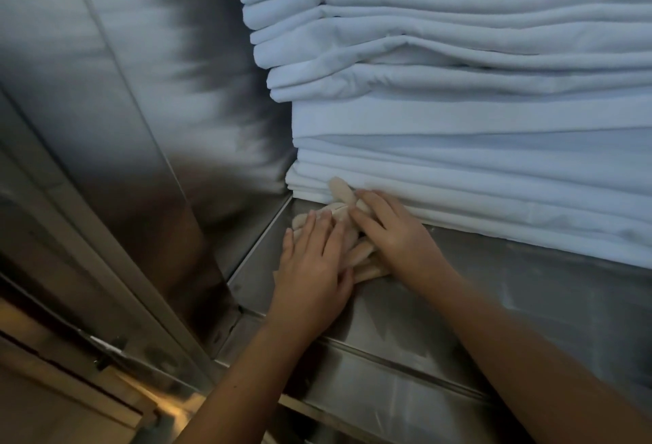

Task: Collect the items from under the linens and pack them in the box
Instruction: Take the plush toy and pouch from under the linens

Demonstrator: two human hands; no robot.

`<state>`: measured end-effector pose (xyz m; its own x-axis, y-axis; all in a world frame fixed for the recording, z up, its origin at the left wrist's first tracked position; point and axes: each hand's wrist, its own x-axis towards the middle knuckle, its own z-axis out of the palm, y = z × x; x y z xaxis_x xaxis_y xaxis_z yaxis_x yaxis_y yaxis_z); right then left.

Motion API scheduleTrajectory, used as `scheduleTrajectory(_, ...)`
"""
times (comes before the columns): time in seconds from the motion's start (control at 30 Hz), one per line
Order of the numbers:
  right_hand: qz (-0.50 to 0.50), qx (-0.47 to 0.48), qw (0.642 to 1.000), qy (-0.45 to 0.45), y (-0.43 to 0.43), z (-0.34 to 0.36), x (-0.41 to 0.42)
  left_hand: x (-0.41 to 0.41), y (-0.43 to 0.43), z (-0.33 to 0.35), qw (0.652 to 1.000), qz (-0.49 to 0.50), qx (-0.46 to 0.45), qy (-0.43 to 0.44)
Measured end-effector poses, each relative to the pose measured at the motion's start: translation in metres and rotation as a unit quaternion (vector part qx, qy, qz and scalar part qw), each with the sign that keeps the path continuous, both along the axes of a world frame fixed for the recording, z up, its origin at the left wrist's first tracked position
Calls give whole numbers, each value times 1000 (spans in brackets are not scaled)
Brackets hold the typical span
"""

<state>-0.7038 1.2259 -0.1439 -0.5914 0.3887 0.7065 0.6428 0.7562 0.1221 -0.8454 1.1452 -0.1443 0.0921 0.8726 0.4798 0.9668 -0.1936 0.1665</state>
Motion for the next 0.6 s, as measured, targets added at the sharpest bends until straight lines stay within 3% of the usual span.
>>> scheduleTrajectory(0.13,15,39,998,42,-9,9,3,-2,-3,10,1000,-20,4,-11)
scheduleTrajectory(0.6,91,88,989,75,-68,30,-1,-12,-26,38,985,-79,149,32)
